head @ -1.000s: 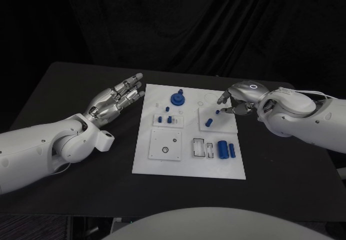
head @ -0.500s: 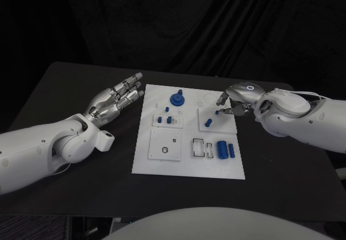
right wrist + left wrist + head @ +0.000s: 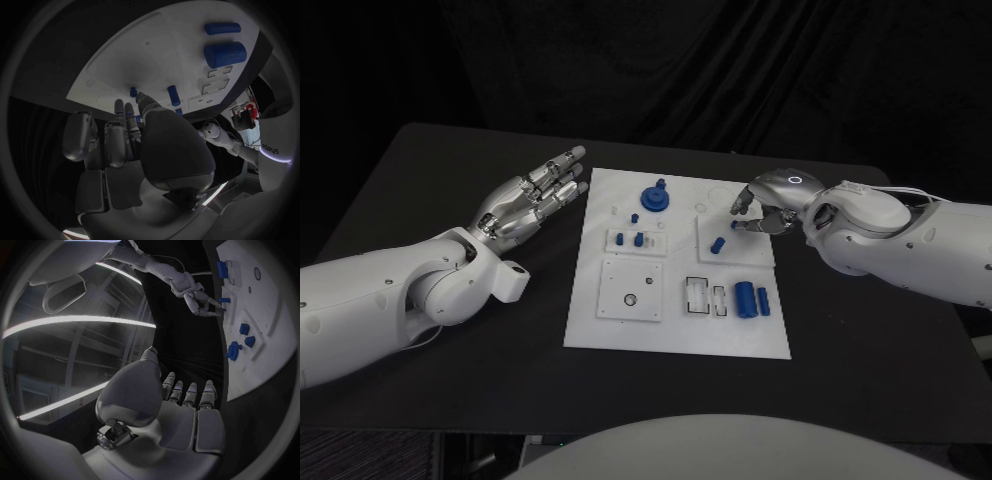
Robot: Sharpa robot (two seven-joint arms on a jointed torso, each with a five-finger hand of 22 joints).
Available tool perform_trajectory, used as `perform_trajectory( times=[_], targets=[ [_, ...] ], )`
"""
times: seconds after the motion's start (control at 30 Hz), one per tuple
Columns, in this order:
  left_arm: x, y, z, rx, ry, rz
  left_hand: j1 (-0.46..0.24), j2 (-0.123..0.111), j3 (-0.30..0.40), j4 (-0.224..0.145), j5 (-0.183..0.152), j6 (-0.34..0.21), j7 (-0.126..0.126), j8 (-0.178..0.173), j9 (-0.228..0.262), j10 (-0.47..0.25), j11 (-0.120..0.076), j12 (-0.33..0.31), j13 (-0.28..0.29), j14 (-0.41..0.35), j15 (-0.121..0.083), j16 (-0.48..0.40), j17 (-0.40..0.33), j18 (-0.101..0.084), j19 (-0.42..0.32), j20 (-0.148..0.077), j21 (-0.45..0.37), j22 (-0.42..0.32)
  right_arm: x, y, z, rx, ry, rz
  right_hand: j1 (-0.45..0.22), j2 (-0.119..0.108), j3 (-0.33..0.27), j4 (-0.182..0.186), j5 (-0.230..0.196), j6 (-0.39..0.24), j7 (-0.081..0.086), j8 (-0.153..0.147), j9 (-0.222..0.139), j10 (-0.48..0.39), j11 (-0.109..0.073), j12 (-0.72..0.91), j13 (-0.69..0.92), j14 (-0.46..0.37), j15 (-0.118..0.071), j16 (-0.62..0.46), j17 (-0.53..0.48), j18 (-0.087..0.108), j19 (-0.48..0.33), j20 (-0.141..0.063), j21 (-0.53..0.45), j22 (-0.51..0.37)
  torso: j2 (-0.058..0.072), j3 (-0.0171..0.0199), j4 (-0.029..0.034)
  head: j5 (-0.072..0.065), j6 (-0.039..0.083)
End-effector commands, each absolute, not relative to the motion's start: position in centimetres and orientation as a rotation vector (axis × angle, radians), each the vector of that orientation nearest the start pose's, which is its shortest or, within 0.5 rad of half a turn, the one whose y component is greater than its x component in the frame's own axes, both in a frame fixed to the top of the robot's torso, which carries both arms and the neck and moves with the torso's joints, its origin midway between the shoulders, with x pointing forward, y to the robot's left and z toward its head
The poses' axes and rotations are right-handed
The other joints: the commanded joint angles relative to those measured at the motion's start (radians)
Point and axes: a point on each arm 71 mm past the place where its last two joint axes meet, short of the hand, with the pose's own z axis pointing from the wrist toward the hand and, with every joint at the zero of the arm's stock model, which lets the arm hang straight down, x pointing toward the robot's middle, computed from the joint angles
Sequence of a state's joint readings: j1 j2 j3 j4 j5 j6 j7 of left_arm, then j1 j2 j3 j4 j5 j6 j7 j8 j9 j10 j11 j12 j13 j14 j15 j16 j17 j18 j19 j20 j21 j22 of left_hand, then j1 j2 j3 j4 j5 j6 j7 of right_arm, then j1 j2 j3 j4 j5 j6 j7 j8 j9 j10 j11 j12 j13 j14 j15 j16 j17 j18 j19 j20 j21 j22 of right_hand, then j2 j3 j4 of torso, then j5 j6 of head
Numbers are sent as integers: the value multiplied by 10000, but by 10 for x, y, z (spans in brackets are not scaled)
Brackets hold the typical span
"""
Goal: Assemble the parts on the task board
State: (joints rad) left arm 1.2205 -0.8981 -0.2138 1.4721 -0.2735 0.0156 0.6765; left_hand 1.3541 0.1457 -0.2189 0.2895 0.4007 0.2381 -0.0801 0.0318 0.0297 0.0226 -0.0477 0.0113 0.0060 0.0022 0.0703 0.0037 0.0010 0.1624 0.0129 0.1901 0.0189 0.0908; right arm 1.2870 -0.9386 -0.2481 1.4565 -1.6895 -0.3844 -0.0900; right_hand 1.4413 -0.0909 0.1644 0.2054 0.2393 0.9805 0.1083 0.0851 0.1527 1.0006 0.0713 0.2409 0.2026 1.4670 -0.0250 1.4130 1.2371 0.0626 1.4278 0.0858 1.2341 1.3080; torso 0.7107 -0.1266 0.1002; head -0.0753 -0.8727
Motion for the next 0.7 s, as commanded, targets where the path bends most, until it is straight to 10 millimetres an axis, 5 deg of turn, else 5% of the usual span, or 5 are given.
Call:
perform_trajectory(
  times=[0.03, 0.7],
  targets=[
    [459, 231, -205, -6020, 14499, -18641, 168, 21, -58, -18, 128, 84, 9, -20, 4, -10, 93, -62, -7, -22, 122, -37, -10, 124, 9, 147, -47, -15, 480, -270, -216, -3910, 16494, 3579, 124, -16, 66, 3, 62, 39, -17, 7, 2, 77, -18, -31, -17, 70, -37, 12, -3, 83, -6, -44, 27, 1692, -2, 7, -11, 11, 1],
    [460, 231, -208, -6116, 14737, -18618, 515, 102, -41, -40, 476, 321, 303, 12, 32, -11, 301, -61, -6, -22, 363, -37, -10, 159, 29, 461, -39, -23, 483, -266, -223, -4054, 16517, 3740, 455, 10, 327, -230, 60, 340, -94, 129, 107, 478, -63, -41, -154, 86, -54, 9, 9, 82, 3, -67, 6, 1693, 4, 1, -10, 70, 1]
  ],
)
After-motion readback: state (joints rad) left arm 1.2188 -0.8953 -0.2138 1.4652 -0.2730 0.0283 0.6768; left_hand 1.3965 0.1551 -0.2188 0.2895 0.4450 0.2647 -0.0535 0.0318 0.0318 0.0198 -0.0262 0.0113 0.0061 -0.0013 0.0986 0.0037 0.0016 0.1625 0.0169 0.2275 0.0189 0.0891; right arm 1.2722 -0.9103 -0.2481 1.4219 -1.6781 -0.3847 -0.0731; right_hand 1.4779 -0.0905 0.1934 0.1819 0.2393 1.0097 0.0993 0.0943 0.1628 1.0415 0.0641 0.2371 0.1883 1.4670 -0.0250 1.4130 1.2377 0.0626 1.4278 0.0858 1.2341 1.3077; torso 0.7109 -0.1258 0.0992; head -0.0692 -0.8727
